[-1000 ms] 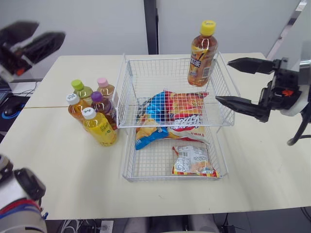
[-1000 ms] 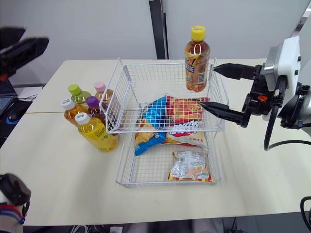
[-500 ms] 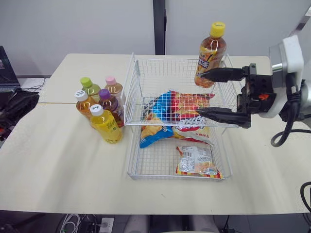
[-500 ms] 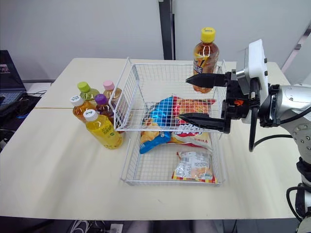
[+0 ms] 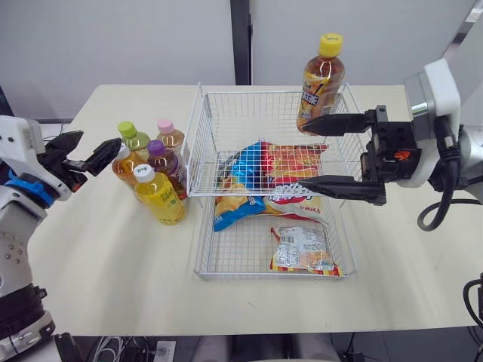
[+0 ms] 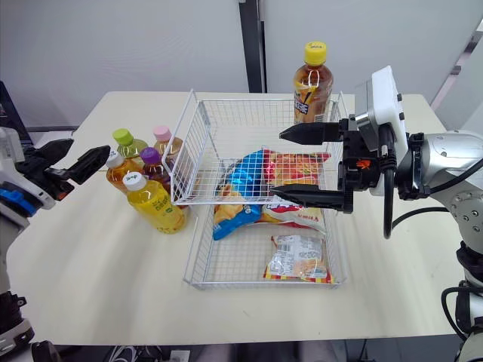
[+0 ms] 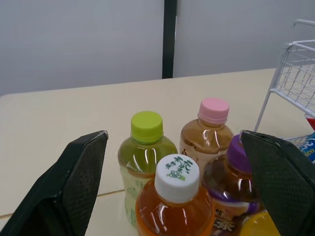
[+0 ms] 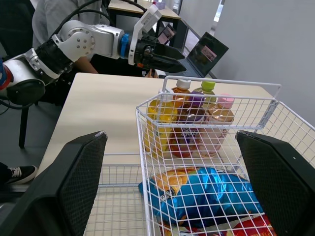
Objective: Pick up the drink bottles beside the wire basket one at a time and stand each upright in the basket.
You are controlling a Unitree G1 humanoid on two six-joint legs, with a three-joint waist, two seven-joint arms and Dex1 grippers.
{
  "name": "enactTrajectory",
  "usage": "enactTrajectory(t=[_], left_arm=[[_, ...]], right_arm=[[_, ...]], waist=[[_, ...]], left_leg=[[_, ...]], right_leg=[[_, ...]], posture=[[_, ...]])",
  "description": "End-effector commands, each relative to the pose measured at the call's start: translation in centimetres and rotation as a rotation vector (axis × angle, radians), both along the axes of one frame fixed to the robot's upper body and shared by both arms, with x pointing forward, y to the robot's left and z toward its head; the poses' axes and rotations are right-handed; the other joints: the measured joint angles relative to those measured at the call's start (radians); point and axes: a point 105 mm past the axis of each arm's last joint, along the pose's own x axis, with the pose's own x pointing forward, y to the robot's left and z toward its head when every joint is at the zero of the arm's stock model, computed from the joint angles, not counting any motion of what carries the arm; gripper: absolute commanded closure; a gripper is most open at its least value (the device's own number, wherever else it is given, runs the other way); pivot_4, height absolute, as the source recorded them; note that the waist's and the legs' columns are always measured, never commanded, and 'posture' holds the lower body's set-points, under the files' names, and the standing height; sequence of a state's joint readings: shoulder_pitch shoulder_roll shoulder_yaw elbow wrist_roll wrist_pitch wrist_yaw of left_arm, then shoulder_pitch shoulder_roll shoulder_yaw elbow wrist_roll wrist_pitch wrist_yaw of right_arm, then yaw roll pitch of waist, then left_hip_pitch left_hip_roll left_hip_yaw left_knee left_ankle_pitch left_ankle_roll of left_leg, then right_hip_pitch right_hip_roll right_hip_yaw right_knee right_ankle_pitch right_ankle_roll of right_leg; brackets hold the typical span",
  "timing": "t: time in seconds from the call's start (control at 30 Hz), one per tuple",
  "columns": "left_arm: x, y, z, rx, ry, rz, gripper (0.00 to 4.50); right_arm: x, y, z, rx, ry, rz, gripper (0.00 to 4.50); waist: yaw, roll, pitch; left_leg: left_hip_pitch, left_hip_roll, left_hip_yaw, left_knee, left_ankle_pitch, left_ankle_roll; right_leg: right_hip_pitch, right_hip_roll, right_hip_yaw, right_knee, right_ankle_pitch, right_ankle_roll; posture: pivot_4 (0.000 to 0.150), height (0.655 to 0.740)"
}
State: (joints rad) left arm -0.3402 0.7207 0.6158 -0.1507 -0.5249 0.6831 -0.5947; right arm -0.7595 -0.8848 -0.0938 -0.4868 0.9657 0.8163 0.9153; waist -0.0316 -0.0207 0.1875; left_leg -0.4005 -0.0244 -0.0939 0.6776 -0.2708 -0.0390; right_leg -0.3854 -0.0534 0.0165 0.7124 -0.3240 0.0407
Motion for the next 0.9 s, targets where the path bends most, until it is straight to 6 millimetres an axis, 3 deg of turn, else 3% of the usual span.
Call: enactTrajectory(t=[0.03, 0.23, 0.67, 0.77, 0.9], left_arm=[[0.4, 0.2, 0.4, 0.04, -0.031, 0.039, 0.04], [1.4, -0.2, -0.6, 0.052, 0.015, 0.015, 0.04], [3.1, -0.5, -0.8, 0.08, 0.027, 0.009, 0.04], [3.2, -0.6, -1.1, 0.077, 0.038, 0.0, 0.55], [3.3, -0.8, -1.3, 0.067, 0.044, -0.011, 1.8]], right_arm=[[-0.9, 0.3, 1.0, 0.004, -0.05, 0.03, 0.0], [-0.9, 0.3, 1.2, 0.004, -0.055, 0.033, 0.0], [-0.9, 0.3, 1.3, 0.007, -0.057, 0.024, 0.0], [-1.0, 0.3, 1.4, 0.009, -0.059, 0.024, 0.0], [-0.9, 0.3, 1.5, 0.011, -0.061, 0.025, 0.0]], waist=[[0.001, 0.0, 0.0], [0.003, 0.0, 0.0], [0.0, 0.0, 0.0], [0.002, 0.0, 0.0], [0.002, 0.0, 0.0]], left_leg=[[0.0, 0.0, 0.0, 0.0, 0.0, 0.0], [0.0, 0.0, 0.0, 0.0, 0.0, 0.0], [0.0, 0.0, 0.0, -0.001, 0.0, 0.0], [0.0, 0.0, 0.0, -0.001, 0.0, 0.0], [0.0, 0.0, 0.0, -0.001, 0.0, 0.0]], right_leg=[[0.0, 0.0, 0.0, 0.0, 0.0, 0.0], [0.0, 0.0, 0.0, 0.0, 0.0, 0.0], [0.0, 0.0, 0.0, 0.0, 0.0, 0.0], [0.0, 0.0, 0.0, -0.001, 0.0, 0.0], [0.0, 0.0, 0.0, -0.001, 0.0, 0.0]], posture=[[0.15, 0.74], [0.15, 0.74], [0.15, 0.74], [0.15, 0.74], [0.15, 0.74]])
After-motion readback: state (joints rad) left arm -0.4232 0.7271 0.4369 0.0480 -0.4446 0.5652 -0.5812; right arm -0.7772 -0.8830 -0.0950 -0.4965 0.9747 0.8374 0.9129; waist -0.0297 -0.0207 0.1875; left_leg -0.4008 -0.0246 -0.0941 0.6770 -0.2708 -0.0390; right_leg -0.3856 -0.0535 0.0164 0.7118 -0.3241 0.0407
